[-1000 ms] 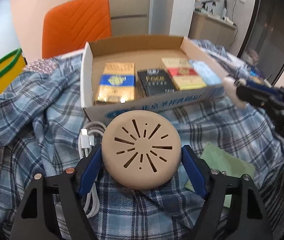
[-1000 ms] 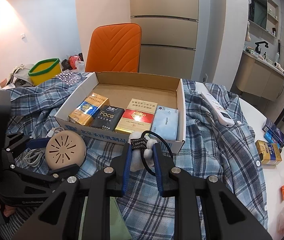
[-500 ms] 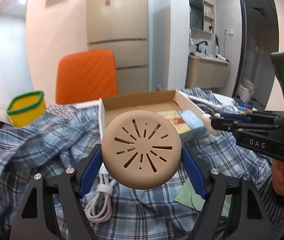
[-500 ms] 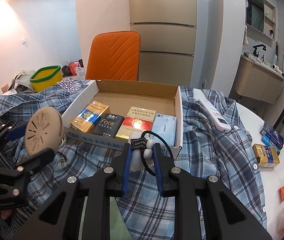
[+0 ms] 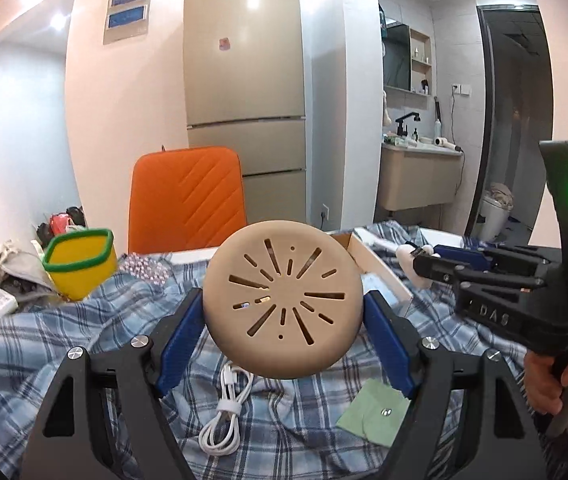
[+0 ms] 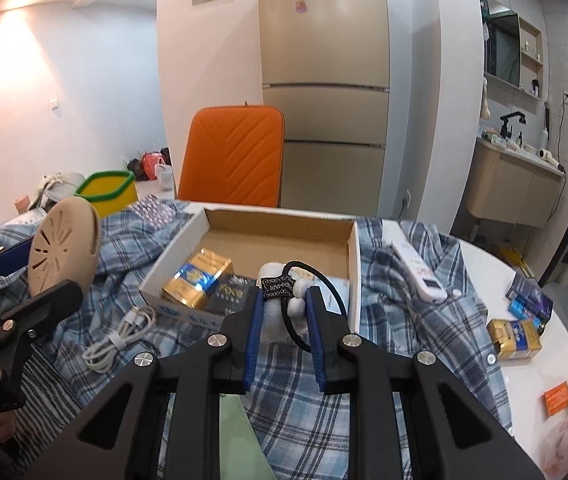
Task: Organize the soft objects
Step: 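Carry the plush toy and beige disc into the box and open both grippers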
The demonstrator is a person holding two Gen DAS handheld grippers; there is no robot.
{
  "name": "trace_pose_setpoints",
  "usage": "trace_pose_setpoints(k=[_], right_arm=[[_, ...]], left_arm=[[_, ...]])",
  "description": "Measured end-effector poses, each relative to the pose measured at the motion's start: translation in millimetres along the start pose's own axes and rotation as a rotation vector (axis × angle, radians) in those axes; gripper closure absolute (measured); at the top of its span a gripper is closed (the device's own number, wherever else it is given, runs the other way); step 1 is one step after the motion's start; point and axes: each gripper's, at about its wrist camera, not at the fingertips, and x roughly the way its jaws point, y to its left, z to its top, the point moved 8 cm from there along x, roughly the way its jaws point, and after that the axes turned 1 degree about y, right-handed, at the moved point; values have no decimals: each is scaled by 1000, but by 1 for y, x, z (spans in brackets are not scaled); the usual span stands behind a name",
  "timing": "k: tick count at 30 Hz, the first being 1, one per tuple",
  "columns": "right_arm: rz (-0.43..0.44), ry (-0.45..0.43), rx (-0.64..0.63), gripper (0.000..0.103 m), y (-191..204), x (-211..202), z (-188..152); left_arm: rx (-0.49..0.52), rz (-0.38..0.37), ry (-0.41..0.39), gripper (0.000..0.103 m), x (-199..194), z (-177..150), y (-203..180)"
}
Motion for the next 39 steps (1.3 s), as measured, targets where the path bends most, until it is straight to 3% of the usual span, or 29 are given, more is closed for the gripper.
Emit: trace_pose_setpoints(k=[8,14,20,32,35,39], right_arm=[[-20,-57,-17,80,2,-14,34],[-28,-99,16,80,-5,-16,68],[-13,-60,57,80,-16,3,85],[-62,75,73,80,-28,77,46],[-40,127,89,80,-26,97,32],[-44,169,67,80,-26,113,18]], left_arm=[[-15,19,-24,25,5,40,5],[-23,44,13,25,27,62,12],[-51,37,78,25,53,64,14],[-74,29,239,25,118,25,18],[-103,-16,269,24,128,16,16],[-97,-20,304,24,138,5,13]])
